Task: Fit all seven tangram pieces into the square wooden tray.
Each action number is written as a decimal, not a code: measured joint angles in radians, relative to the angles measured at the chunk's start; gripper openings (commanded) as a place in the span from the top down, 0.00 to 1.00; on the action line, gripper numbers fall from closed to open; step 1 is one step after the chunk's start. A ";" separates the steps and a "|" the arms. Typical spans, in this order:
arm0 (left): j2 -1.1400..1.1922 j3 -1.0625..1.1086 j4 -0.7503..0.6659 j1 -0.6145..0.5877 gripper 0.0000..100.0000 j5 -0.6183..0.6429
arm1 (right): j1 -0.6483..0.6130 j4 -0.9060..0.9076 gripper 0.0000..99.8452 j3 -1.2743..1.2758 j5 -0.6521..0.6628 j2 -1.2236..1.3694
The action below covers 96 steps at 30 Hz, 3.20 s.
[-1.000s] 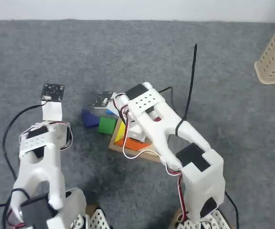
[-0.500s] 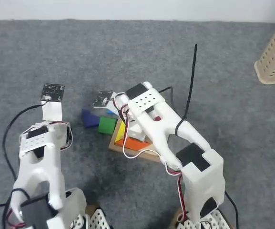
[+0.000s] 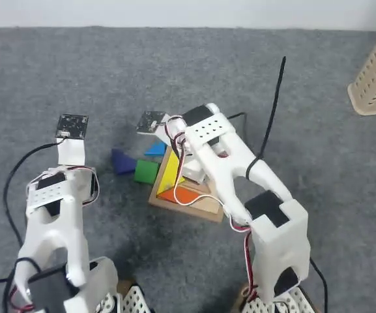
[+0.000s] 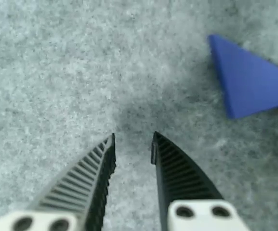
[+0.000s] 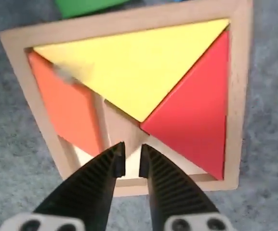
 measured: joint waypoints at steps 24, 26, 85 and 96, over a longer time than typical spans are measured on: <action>0.000 0.000 0.000 0.000 0.88 0.000 | 0.006 -0.330 0.99 0.402 -0.206 -0.186; 0.000 0.000 0.000 0.000 0.88 0.000 | -0.006 -0.330 0.99 0.399 -0.207 -0.170; 0.371 -0.609 0.549 0.466 0.82 0.074 | 0.660 -0.545 0.99 1.306 -0.250 -0.954; 0.413 -0.609 0.508 0.466 0.82 0.097 | 0.660 -0.545 0.99 1.306 -0.250 -0.954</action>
